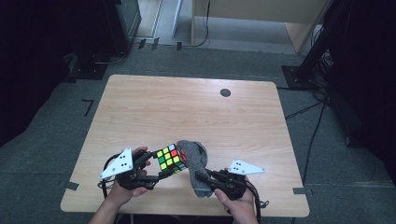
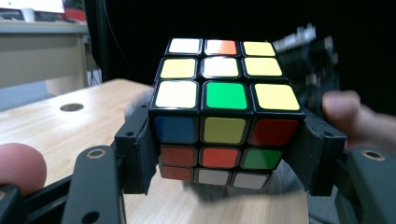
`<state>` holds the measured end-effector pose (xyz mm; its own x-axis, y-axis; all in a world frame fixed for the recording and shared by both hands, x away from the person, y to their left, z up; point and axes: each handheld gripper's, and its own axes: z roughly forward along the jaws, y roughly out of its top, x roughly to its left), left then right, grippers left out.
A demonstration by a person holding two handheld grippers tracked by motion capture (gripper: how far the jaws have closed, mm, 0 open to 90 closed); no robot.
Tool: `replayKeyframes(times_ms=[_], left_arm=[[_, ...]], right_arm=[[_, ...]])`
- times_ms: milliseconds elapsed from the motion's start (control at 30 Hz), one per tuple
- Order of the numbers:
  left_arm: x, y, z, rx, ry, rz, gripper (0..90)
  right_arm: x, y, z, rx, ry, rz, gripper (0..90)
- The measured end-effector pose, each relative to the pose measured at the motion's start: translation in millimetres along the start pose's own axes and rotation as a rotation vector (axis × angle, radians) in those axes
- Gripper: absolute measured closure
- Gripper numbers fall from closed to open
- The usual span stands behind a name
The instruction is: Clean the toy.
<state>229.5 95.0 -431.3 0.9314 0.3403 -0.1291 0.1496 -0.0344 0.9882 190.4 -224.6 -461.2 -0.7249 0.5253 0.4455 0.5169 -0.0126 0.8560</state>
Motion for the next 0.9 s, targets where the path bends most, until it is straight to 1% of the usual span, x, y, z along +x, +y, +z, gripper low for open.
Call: replayKeyframes(times_ms=[67,100,133,167,233,267,300,333,367,400,433,467,500,533,567,600,633,667,700,733,767,800,867,900], left_arm=[[-1.8,-1.5,3.6,0.007,0.011,-0.001,34.2],[-2.5,-2.6,5.4,0.015,0.018,0.003,34.2],[-3.4,-4.2,7.5,0.020,0.020,-0.003,34.2],[-3.5,-5.4,8.8,0.021,0.020,-0.005,34.2],[-3.1,-5.6,8.9,0.017,0.041,-0.020,34.2],[-2.4,-4.9,8.0,0.011,0.050,-0.024,34.1],[-1.7,-4.3,7.0,0.005,0.058,-0.025,34.2],[-0.7,-3.6,5.6,-0.006,0.062,-0.037,34.1],[1.0,-3.1,3.5,-0.021,0.055,-0.052,34.1],[1.6,-3.1,2.9,-0.029,0.050,-0.059,34.1],[1.9,-3.3,3.0,-0.025,0.043,-0.063,34.1],[1.8,-3.7,4.2,-0.015,0.045,-0.057,34.1],[1.1,-4.6,5.9,-0.008,0.045,-0.057,34.1],[0.7,-5.3,7.7,-0.002,0.039,-0.061,34.1],[0.2,-6.1,9.5,0.003,0.036,-0.064,34.1],[-0.5,-6.8,11.3,0.011,0.039,-0.061,34.1],[-0.9,-7.3,12.7,0.023,0.047,-0.057,34.1],[-0.9,-8.0,13.9,0.033,0.054,-0.057,34.1],[-0.9,-8.7,14.6,0.040,0.066,-0.053,34.1],[-0.8,-9.3,15.3,0.049,0.085,-0.049,34.1],[-1.0,-9.9,16.2,0.059,0.107,-0.040,34.1],[-1.6,-10.4,17.3,0.065,0.127,-0.035,34.1],[-1.8,-11.5,20.2,0.075,0.158,-0.033,34.0],[-2.0,-11.9,21.4,0.083,0.170,-0.028,34.0]], right_arm=[[10.5,-1.1,7.9,0.004,0.014,-0.057,75.6],[19.8,-1.3,13.4,-0.003,0.041,-0.096,75.5],[25.1,-1.5,16.4,-0.002,0.057,-0.119,75.4],[31.8,-1.9,20.2,0.009,0.064,-0.153,75.4],[41.3,-5.5,27.2,0.056,0.062,-0.228,75.4],[42.5,-7.4,29.5,0.080,0.066,-0.247,75.4],[42.7,-8.8,31.1,0.102,0.063,-0.257,75.3],[42.5,-9.2,31.4,0.111,0.046,-0.266,75.3],[41.2,-8.5,30.9,0.115,0.014,-0.272,75.3],[37.9,-6.5,28.5,0.097,-0.029,-0.256,75.3],[35.6,-5.0,25.8,0.073,-0.048,-0.238,75.3],[32.4,-2.7,20.5,0.020,-0.065,-0.213,75.2],[31.5,-1.3,17.0,-0.013,-0.067,-0.199,75.2],[32.0,-0.7,15.0,-0.029,-0.057,-0.200,75.1],[33.6,-1.0,15.5,-0.022,-0.041,-0.215,75.1],[36.1,-2.5,18.3,0.005,-0.016,-0.234,75.0],[39.6,-4.8,22.2,0.041,0.007,-0.268,74.9],[43.8,-7.4,26.6,0.080,0.013,-0.314,74.8],[47.2,-9.2,30.6,0.125,0.005,-0.347,74.6],[48.1,-9.8,33.5,0.165,-0.010,-0.361,74.4],[46.5,-9.2,34.3,0.190,-0.033,-0.354,74.4],[42.2,-7.8,32.5,0.198,-0.056,-0.335,74.4],[30.9,-4.3,24.2,0.181,-0.095,-0.287,74.5],[22.0,-2.2,16.2,0.158,-0.148,-0.266,74.5]])
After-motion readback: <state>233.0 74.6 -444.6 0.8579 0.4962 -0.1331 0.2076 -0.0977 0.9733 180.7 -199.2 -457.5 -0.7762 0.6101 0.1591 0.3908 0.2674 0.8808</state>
